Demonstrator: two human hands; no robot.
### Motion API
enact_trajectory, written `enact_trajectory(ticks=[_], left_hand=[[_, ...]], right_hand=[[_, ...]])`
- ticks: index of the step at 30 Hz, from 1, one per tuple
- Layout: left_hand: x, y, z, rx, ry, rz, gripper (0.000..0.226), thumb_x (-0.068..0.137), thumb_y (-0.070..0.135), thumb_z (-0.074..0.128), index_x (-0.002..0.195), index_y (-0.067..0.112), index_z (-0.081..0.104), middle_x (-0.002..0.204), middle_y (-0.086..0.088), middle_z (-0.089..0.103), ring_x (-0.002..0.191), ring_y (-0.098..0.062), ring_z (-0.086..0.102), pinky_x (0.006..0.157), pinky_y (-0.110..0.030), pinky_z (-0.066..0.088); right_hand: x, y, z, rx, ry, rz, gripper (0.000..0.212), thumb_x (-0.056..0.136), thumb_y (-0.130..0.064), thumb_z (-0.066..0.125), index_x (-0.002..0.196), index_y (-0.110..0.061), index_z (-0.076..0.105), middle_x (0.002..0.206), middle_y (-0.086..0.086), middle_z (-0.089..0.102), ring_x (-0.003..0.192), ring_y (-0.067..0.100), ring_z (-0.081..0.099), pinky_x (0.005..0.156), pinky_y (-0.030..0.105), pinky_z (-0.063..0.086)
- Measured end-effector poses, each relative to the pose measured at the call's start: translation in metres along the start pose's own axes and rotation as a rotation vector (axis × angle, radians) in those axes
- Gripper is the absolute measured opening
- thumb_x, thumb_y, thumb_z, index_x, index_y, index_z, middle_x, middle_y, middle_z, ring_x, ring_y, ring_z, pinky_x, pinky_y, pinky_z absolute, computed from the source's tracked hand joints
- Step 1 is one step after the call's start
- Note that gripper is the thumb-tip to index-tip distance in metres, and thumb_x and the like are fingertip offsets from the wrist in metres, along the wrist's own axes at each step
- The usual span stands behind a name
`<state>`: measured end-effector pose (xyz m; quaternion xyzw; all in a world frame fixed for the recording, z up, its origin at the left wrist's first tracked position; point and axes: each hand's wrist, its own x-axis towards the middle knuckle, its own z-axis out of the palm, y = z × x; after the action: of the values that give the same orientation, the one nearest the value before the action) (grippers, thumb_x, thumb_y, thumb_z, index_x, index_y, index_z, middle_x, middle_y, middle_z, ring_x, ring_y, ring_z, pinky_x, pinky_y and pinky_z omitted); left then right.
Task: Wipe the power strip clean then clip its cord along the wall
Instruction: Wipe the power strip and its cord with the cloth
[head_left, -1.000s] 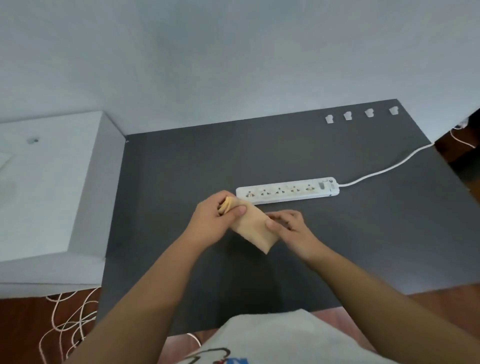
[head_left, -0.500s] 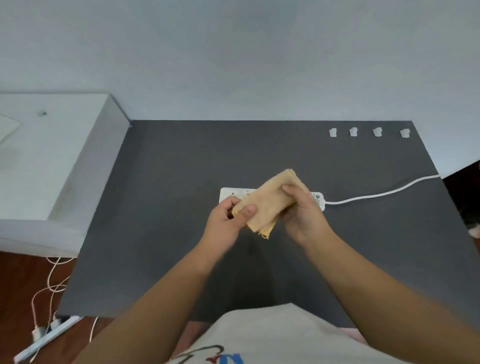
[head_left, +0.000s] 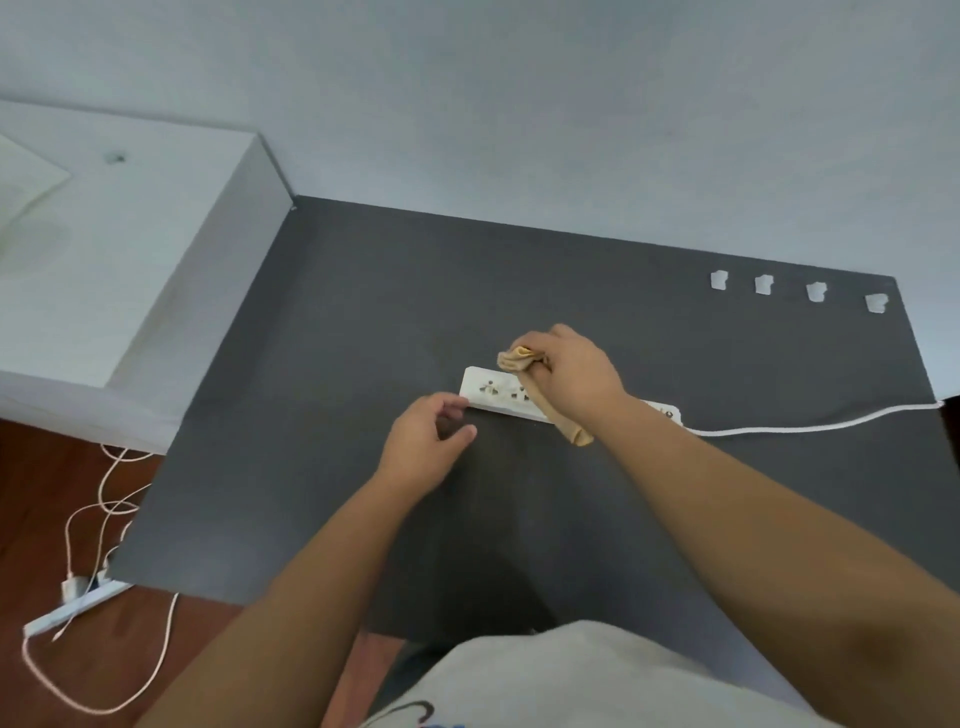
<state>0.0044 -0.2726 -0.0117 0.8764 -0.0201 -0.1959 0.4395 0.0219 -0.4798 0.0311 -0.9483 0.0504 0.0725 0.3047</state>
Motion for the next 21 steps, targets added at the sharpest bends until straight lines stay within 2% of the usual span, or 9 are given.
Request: enact_trajectory(ticks=[4, 9, 13, 15, 18, 21], left_hand=[[0.034, -0.011, -0.009, 0.203, 0.002, 0.089, 0.053, 0.079, 0.029, 0.072, 0.128, 0.030, 0.052, 0.122, 0.008, 0.057, 0.114, -0.017, 0.050, 0.100, -0.034, 0.043], [0.064, -0.015, -0.004, 0.381, -0.117, 0.191, 0.078, 0.077, 0.035, 0.070, 0.144, 0.031, 0.030, 0.144, 0.004, 0.045, 0.134, -0.023, 0.038, 0.110, -0.045, 0.032], [0.075, -0.022, -0.002, 0.360, -0.142, 0.235, 0.078, 0.078, 0.035, 0.070, 0.144, 0.034, 0.028, 0.146, 0.010, 0.044, 0.140, -0.021, 0.031, 0.115, -0.046, 0.022], [0.076, -0.024, -0.004, 0.333, -0.146, 0.245, 0.078, 0.077, 0.035, 0.071, 0.144, 0.034, 0.029, 0.143, 0.014, 0.048, 0.140, -0.019, 0.031, 0.115, -0.044, 0.020], [0.077, -0.025, -0.007, 0.327, -0.152, 0.260, 0.079, 0.077, 0.035, 0.072, 0.144, 0.034, 0.029, 0.140, 0.017, 0.051, 0.138, -0.018, 0.032, 0.113, -0.042, 0.019], [0.078, -0.024, -0.010, 0.354, -0.167, 0.261, 0.081, 0.077, 0.035, 0.072, 0.144, 0.037, 0.027, 0.141, 0.015, 0.049, 0.136, -0.017, 0.032, 0.113, -0.042, 0.020]], right_hand=[[0.025, -0.006, 0.026, -0.141, -0.123, -0.029, 0.028, 0.092, -0.025, 0.045, 0.113, -0.036, 0.060, 0.104, 0.004, 0.055, 0.097, 0.029, 0.059, 0.076, 0.032, 0.041], [0.034, -0.007, 0.048, -0.240, -0.155, 0.012, 0.029, 0.093, -0.025, 0.042, 0.116, -0.035, 0.056, 0.106, 0.007, 0.060, 0.097, 0.031, 0.059, 0.074, 0.035, 0.044], [0.033, -0.010, 0.056, -0.270, -0.154, 0.024, 0.030, 0.091, -0.023, 0.044, 0.116, -0.035, 0.055, 0.105, 0.007, 0.062, 0.097, 0.032, 0.060, 0.075, 0.038, 0.049], [0.030, -0.014, 0.058, -0.280, -0.222, -0.017, 0.031, 0.091, -0.023, 0.044, 0.116, -0.035, 0.056, 0.106, 0.006, 0.063, 0.098, 0.030, 0.060, 0.075, 0.037, 0.048], [0.026, -0.019, 0.050, -0.279, -0.318, -0.074, 0.024, 0.088, -0.024, 0.047, 0.105, -0.034, 0.061, 0.101, 0.001, 0.067, 0.094, 0.026, 0.061, 0.071, 0.034, 0.049], [0.037, -0.017, 0.038, -0.172, -0.164, -0.002, 0.026, 0.086, -0.019, 0.047, 0.101, -0.034, 0.063, 0.095, 0.000, 0.069, 0.087, 0.024, 0.062, 0.067, 0.033, 0.050]])
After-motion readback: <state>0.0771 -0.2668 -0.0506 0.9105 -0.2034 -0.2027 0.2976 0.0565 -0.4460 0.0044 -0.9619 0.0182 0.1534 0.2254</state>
